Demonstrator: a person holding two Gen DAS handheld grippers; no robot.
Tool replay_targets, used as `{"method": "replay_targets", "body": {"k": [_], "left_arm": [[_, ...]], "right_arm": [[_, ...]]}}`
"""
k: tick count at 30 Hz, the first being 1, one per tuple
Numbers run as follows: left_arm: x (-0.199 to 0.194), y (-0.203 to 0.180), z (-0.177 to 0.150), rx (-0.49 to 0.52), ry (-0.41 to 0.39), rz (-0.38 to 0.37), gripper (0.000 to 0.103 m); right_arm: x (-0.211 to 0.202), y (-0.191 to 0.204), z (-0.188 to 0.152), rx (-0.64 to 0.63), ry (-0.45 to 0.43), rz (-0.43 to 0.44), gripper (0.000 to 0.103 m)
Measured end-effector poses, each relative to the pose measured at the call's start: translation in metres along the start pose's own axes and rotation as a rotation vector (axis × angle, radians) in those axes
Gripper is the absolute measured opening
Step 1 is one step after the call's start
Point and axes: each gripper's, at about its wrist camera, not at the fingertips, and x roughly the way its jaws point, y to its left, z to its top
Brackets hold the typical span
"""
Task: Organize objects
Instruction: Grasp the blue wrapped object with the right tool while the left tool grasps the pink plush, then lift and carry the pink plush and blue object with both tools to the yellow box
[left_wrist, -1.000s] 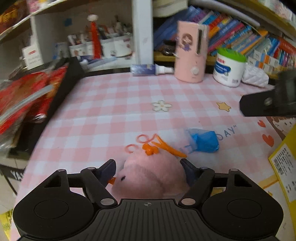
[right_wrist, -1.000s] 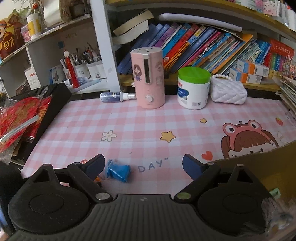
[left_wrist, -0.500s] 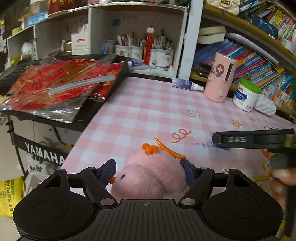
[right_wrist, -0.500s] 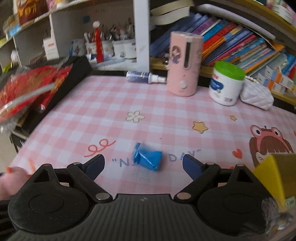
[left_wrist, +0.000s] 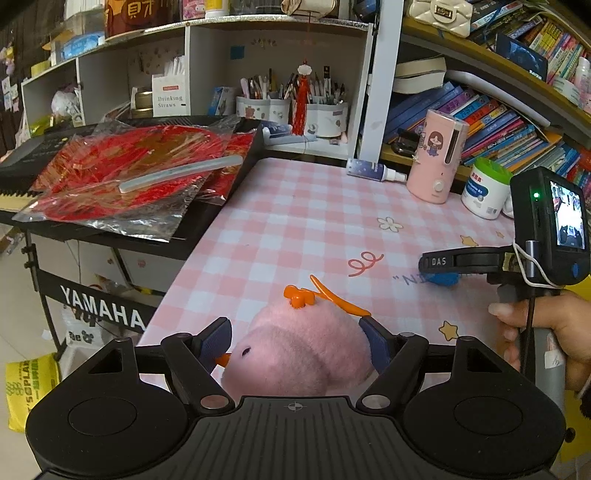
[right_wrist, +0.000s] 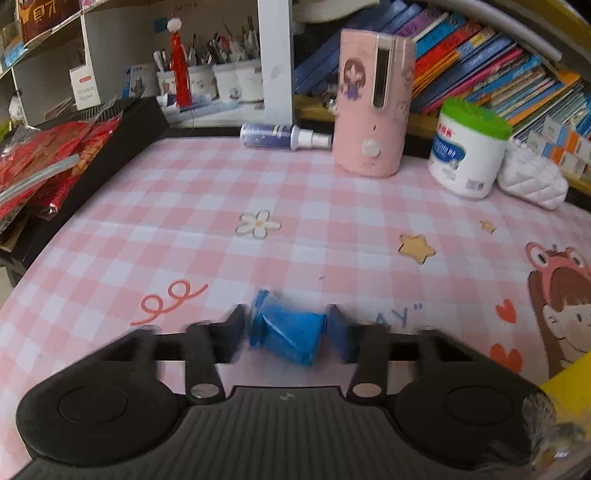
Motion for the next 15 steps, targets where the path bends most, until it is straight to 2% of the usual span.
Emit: {"method": "replay_targets", "body": {"k": [5,15], "left_arm": [[-0.015,0.003,-0.001,0.005,-0.025,0.005,0.076],[-0.055,0.01,-0.009,0.011,-0.089,-0.005,0.076]], "right_arm": [[-0.028,0.005,-0.001,-0.014,-0.041,0.023,0.039],[-0.122,0.02,-0.022,-0.031,-0.093,0.073,0.039]]}}
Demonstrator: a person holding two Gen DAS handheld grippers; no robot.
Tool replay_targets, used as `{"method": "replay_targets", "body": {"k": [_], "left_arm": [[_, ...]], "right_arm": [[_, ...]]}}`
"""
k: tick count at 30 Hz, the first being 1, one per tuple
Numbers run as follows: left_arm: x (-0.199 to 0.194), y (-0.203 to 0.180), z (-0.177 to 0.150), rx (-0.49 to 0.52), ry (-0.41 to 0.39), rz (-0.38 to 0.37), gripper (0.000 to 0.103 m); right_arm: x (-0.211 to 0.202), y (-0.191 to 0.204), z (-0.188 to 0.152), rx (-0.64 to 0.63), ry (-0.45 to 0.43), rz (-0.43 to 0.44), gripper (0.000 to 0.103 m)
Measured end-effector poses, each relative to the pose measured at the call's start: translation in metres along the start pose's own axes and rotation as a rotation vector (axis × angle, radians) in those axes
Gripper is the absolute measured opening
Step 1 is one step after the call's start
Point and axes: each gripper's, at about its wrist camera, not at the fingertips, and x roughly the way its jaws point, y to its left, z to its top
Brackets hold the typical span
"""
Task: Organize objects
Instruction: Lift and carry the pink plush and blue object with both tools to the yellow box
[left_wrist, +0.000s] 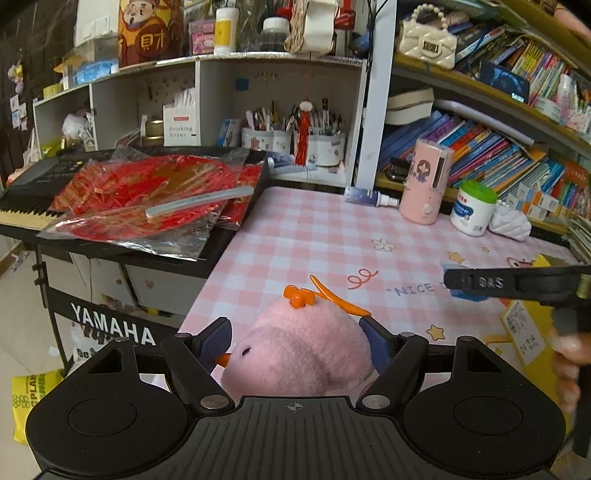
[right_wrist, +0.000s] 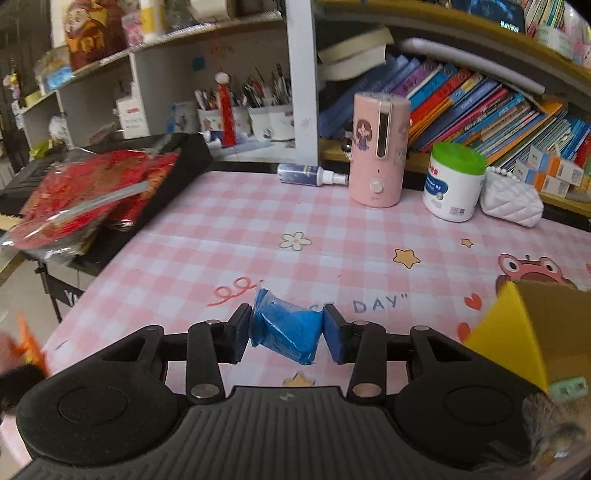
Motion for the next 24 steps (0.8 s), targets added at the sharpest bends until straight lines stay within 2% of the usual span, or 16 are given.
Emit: {"method": "replay_targets", "body": {"k": [11,24], "left_arm": [[-0.048,0.01,-0.027,0.015,-0.028,-0.051,0.076],[-0.102,0.015,-0.061,0.058,-0.028,-0.065,0.076]], "right_arm": [[-0.085,0.024,-0.034,-0.011,-0.061,-0.013,0.039],[-0.155,0.043,-0.1,0.004,-0.032,-0.046,0.039]]}}
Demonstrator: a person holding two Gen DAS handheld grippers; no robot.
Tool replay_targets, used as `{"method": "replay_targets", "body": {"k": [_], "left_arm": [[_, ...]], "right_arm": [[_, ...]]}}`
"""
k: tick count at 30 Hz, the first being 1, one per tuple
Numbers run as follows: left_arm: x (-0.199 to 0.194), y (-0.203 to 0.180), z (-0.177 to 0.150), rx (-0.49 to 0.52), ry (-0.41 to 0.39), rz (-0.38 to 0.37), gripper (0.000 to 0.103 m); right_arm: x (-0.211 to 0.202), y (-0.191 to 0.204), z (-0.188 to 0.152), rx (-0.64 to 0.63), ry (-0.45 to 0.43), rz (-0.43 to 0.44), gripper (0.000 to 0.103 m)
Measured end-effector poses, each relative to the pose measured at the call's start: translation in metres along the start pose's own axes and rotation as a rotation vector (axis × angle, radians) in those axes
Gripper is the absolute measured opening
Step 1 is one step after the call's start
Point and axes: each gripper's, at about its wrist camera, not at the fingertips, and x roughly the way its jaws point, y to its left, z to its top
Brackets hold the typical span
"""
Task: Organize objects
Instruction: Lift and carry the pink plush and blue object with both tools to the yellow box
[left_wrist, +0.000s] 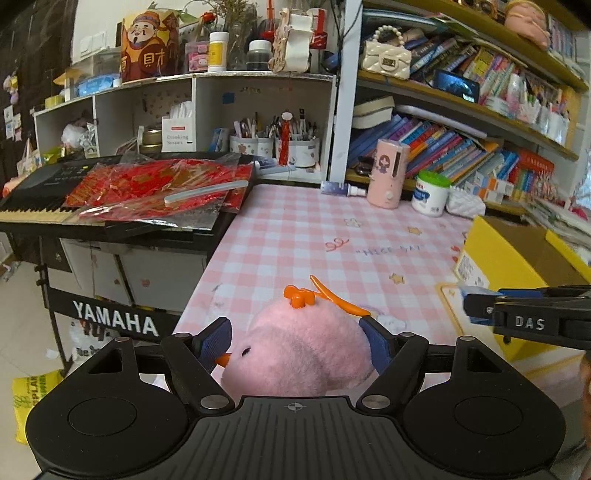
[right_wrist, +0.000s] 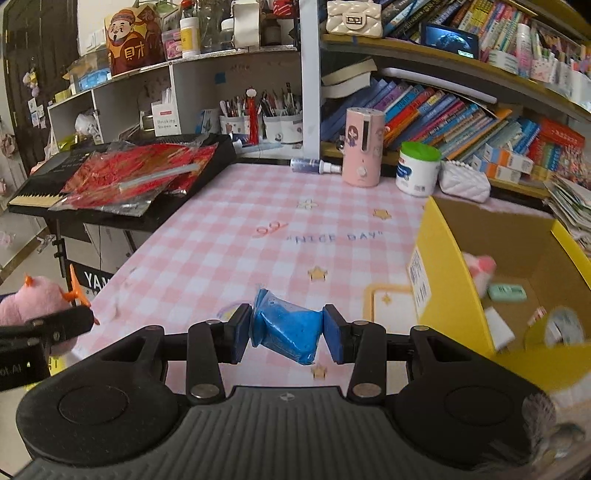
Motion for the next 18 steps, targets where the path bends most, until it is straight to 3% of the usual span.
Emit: {"method": "replay_targets", "body": {"k": [7,18], "left_arm": [[-0.019,-0.005,-0.012,0.057,0.003,0.001,0.076],[-0.034,-0.025,-0.028,0.103,0.009,-0.076,0.076]], "right_arm": [[-0.028,-0.002,-0.023,0.041,-0.001,-0.031,0.039],[-0.061,-0.009,-0.052,0.078,-0.009,-0.089,0.039]]}}
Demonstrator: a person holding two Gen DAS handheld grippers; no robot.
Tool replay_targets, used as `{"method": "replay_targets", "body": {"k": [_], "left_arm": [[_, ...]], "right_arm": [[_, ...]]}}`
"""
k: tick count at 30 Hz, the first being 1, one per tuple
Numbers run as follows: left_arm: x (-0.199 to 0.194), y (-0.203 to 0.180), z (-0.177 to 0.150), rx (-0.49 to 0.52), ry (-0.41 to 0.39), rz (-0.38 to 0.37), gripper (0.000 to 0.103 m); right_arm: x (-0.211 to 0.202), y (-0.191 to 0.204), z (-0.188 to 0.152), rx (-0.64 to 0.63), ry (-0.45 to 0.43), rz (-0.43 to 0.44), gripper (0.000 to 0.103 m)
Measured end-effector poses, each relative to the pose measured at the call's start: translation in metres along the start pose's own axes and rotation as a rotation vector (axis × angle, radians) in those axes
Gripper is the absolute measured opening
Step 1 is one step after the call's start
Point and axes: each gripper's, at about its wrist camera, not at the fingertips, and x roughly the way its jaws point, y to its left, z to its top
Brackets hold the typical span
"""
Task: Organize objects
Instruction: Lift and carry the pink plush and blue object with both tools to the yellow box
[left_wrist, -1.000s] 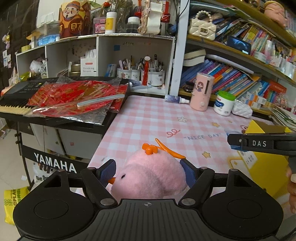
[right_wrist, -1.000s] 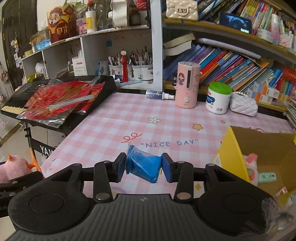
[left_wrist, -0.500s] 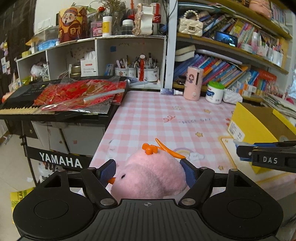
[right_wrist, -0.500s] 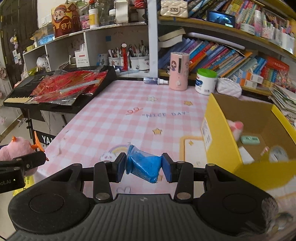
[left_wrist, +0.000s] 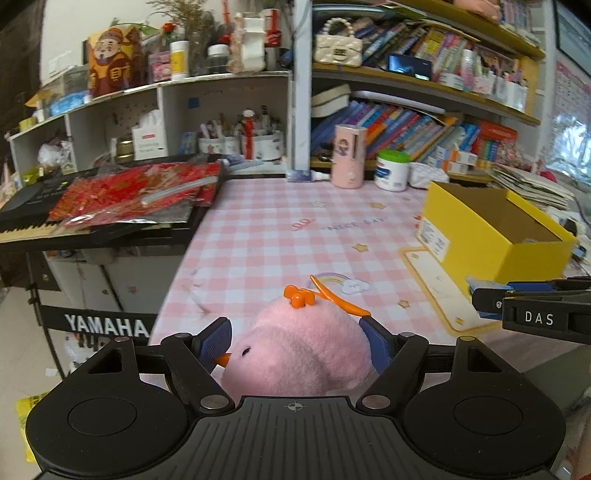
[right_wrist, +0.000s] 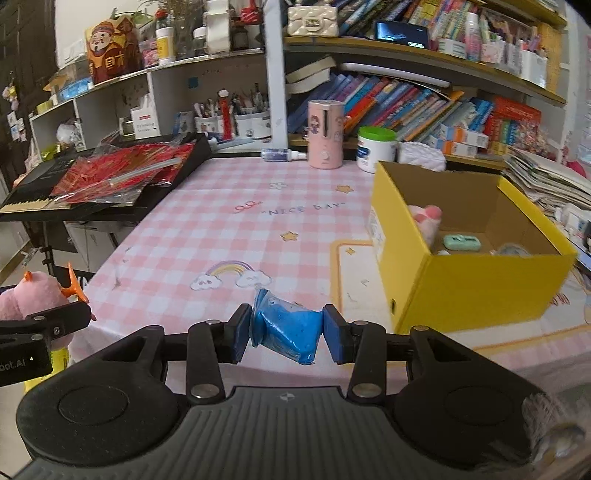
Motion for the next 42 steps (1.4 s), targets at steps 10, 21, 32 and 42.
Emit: {"method": "replay_targets", "body": {"k": [10,21,32,42], "left_arm": [[0.01,-0.044,-0.005,0.073,0.033,-0.142,0.076],[0.033,-0.115,0.008,0.141,0.045,-0.235,0.076],[0.048,-0.182,0.05,0.145,-0.038,-0.257,0.076],[0.082,-0.234,0.089,0.137,-0.103,-0.214,0.076]], "right_arm": [[-0.02,-0.046,-0.027,0.107,0.033,-0.122,0.039],[-0.026,-0.117,-0.038,0.2,0.046,-0.206,0.039],[-0.02,-0.197,-0.01,0.218,-0.002,-0.226,0.039],[0.001,-0.253,0.043,0.136,-0.111,-0.187,0.039]]}}
